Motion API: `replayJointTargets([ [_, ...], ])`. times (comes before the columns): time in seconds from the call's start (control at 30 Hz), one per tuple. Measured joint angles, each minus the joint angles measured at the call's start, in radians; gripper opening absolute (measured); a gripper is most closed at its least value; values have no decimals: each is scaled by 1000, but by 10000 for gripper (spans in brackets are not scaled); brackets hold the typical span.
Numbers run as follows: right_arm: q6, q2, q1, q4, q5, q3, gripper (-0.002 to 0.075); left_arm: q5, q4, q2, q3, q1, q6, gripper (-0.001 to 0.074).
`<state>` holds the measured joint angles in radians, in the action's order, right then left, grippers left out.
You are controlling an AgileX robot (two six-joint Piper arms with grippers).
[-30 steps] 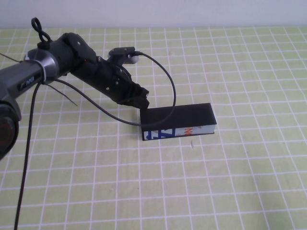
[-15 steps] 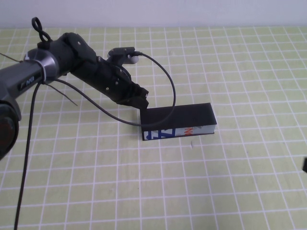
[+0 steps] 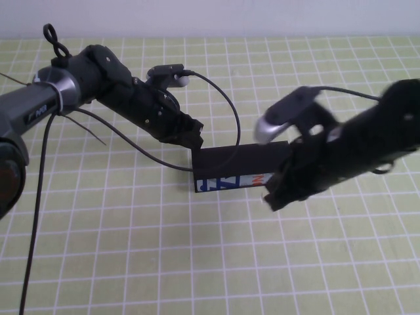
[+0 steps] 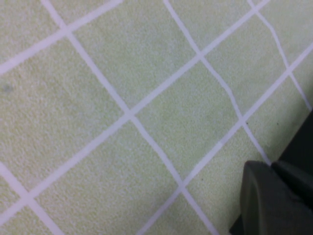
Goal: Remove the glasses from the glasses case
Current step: Pick up the glasses from the glasses case
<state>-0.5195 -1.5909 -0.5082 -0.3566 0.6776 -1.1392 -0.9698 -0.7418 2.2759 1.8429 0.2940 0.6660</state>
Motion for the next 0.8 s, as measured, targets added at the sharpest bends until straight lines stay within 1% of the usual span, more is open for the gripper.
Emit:
replayJointTargets([
  [0.13, -65, -111, -50, 96, -23, -80, -17, 0, 0, 2, 0, 0, 0, -4],
  [0.27, -168, -141, -52, 96, -69, -101, -17, 0, 0, 2, 0, 0, 0, -4],
  [0.37, -278, -143, -52, 89, -108, -101, -6, 0, 0, 2, 0, 0, 0, -4],
  [0.4, -319, -145, -52, 87, -119, -102, 10, 0, 0, 2, 0, 0, 0, -4],
  [0.47, -381, -148, -52, 85, -133, -102, 64, 0, 0, 2, 0, 0, 0, -4],
  [0.63, -465, -173, -52, 83, -185, -104, 295, 0, 0, 2, 0, 0, 0, -4],
  [0.67, -477, -181, -52, 83, -196, -106, 325, 0, 0, 2, 0, 0, 0, -4],
  [0.73, -506, -201, -52, 83, -213, -107, 349, 0, 0, 2, 0, 0, 0, -4],
  [0.8, -537, -218, -52, 83, -231, -108, 348, -2, 0, 2, 0, 0, 0, -4],
])
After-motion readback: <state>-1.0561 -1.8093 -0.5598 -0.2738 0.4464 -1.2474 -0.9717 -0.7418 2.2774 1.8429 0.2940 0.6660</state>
